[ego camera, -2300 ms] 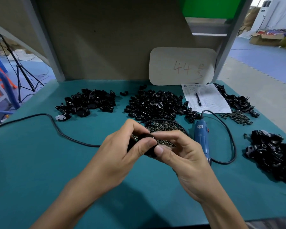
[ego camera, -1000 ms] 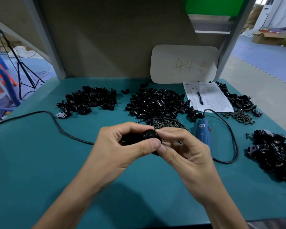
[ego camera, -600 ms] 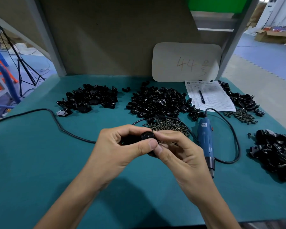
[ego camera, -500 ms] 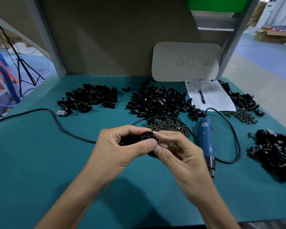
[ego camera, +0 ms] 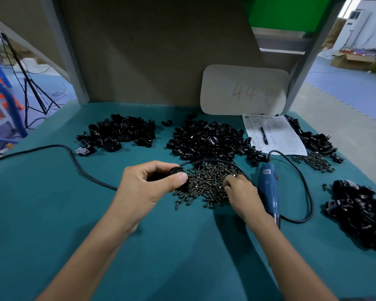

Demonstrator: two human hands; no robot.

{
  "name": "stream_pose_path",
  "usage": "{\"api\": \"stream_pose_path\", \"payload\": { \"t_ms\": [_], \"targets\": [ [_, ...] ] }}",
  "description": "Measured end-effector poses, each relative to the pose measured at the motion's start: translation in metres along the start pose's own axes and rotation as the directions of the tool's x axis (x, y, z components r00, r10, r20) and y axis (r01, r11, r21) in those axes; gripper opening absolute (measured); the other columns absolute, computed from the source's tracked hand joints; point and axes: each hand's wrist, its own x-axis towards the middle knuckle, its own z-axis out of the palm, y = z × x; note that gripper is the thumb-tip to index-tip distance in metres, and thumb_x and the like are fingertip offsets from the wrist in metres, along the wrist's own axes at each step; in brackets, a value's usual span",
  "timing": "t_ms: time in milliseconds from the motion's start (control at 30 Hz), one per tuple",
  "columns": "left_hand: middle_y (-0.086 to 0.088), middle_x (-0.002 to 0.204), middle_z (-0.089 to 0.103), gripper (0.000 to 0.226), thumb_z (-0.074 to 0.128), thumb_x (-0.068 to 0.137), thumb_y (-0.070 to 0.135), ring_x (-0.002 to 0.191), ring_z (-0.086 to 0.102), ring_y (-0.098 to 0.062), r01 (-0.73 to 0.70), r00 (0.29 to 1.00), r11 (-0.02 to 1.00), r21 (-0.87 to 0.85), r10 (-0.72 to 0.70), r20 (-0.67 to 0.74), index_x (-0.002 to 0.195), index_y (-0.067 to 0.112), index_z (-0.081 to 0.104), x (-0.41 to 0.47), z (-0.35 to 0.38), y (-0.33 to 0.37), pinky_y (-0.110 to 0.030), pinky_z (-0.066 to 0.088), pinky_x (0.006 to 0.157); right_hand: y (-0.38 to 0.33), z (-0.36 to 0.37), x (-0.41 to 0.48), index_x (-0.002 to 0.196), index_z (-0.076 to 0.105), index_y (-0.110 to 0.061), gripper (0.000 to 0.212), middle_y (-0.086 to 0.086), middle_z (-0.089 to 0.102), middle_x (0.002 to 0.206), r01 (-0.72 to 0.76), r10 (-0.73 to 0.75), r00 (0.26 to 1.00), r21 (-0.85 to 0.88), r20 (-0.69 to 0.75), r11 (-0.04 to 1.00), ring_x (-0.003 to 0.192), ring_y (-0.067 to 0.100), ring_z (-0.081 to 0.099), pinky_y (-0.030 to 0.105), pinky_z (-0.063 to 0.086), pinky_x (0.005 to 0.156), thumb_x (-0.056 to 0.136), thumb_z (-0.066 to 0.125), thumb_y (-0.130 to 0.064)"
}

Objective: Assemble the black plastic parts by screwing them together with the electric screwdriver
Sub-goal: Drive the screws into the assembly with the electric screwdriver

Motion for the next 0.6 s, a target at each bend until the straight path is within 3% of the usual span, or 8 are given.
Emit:
{"api": "stream_pose_path", "payload": {
  "t_ms": [167, 233, 267, 300, 333, 400, 467, 600],
  "targets": [
    [-0.005, 0.087, 0.078, 0.030, 0.091, 0.063, 0.035, 0.078, 0.071, -0.011, -0.007, 1.000, 1.000, 0.028, 0.006, 0.013, 0.089, 0.023, 0.082, -0.001, -0.004, -0.003, -0.018, 0.055, 0.074, 0.003, -0.014, 0.007, 0.120, 0.060, -0.014, 0.020, 0.005, 0.053, 0.103, 0.005, -0.004, 0.999, 0.007, -0.054, 1.000, 0.096, 0.031, 0.057, 0.038, 0.037, 0.072, 0.107, 0.045, -0.013],
    [-0.004, 0.087, 0.078, 0.030, 0.093, 0.064, 0.037, 0.078, 0.070, -0.012, -0.014, 1.000, 0.998, 0.066, 0.014, 0.007, 0.090, 0.026, 0.081, -0.003, -0.004, -0.002, -0.022, 0.055, 0.076, 0.001, -0.024, 0.001, 0.120, 0.062, -0.016, 0.020, 0.003, 0.058, 0.104, -0.001, 0.008, 0.999, 0.125, -0.054, 0.992, 0.095, 0.026, 0.062, 0.039, 0.047, 0.077, 0.107, 0.046, -0.015],
    [-0.004, 0.087, 0.078, 0.031, 0.091, 0.063, 0.040, 0.077, 0.070, -0.011, -0.020, 1.000, 0.996, 0.082, 0.020, 0.004, 0.089, 0.028, 0.081, -0.004, -0.004, -0.001, -0.022, 0.055, 0.075, -0.003, -0.029, -0.004, 0.117, 0.064, -0.017, 0.019, 0.003, 0.061, 0.102, 0.001, 0.019, 0.997, 0.272, -0.069, 0.962, 0.092, 0.023, 0.067, 0.040, 0.053, 0.081, 0.108, 0.048, -0.015],
    [-0.003, 0.086, 0.077, 0.032, 0.089, 0.061, 0.042, 0.076, 0.069, -0.011, -0.028, 1.000, 0.995, 0.091, 0.028, 0.006, 0.089, 0.028, 0.081, -0.005, -0.004, 0.000, -0.021, 0.054, 0.073, -0.010, -0.034, -0.010, 0.114, 0.065, -0.017, 0.017, 0.003, 0.063, 0.100, -0.003, 0.047, 0.996, 0.471, -0.081, 0.882, 0.089, 0.020, 0.071, 0.039, 0.058, 0.083, 0.108, 0.049, -0.015],
    [-0.003, 0.085, 0.077, 0.032, 0.088, 0.061, 0.043, 0.074, 0.068, -0.009, -0.035, 0.999, 0.995, 0.098, 0.034, 0.010, 0.088, 0.029, 0.081, -0.006, -0.004, 0.000, -0.020, 0.054, 0.071, -0.017, -0.039, -0.016, 0.110, 0.065, -0.017, 0.016, 0.004, 0.063, 0.101, -0.005, 0.076, 0.994, 0.678, -0.076, 0.735, 0.089, 0.018, 0.073, 0.037, 0.061, 0.082, 0.108, 0.049, -0.014],
    [-0.002, 0.084, 0.077, 0.028, 0.088, 0.063, 0.040, 0.073, 0.067, -0.007, -0.045, 0.999, 0.993, 0.110, 0.043, 0.020, 0.088, 0.029, 0.080, -0.008, -0.002, 0.002, -0.019, 0.053, 0.069, -0.028, -0.046, -0.026, 0.108, 0.063, -0.012, 0.015, 0.007, 0.059, 0.106, -0.006, 0.072, 0.997, 0.940, -0.020, 0.341, 0.089, 0.020, 0.073, 0.032, 0.062, 0.079, 0.108, 0.048, -0.010],
    [-0.003, 0.084, 0.077, 0.027, 0.088, 0.064, 0.037, 0.072, 0.066, -0.007, -0.048, 0.999, 0.993, 0.112, 0.046, 0.024, 0.088, 0.029, 0.080, -0.009, -0.001, 0.003, -0.019, 0.052, 0.069, -0.034, -0.046, -0.032, 0.109, 0.063, -0.006, 0.013, 0.010, 0.057, 0.103, -0.020, 0.074, 0.997, 0.994, 0.012, 0.106, 0.081, 0.018, 0.071, 0.029, 0.061, 0.076, 0.107, 0.050, -0.006],
    [-0.008, 0.086, 0.077, 0.027, 0.088, 0.062, 0.036, 0.073, 0.065, -0.010, -0.045, 0.999, 0.994, 0.104, 0.043, 0.023, 0.087, 0.029, 0.081, -0.012, 0.002, 0.004, -0.021, 0.052, 0.069, -0.036, -0.032, -0.038, 0.101, 0.064, -0.002, 0.004, 0.010, 0.064, 0.089, -0.117, 0.254, 0.954, 0.977, 0.161, -0.178, 0.065, 0.012, 0.068, 0.020, 0.057, 0.063, 0.100, 0.062, -0.005]
  ]
}}
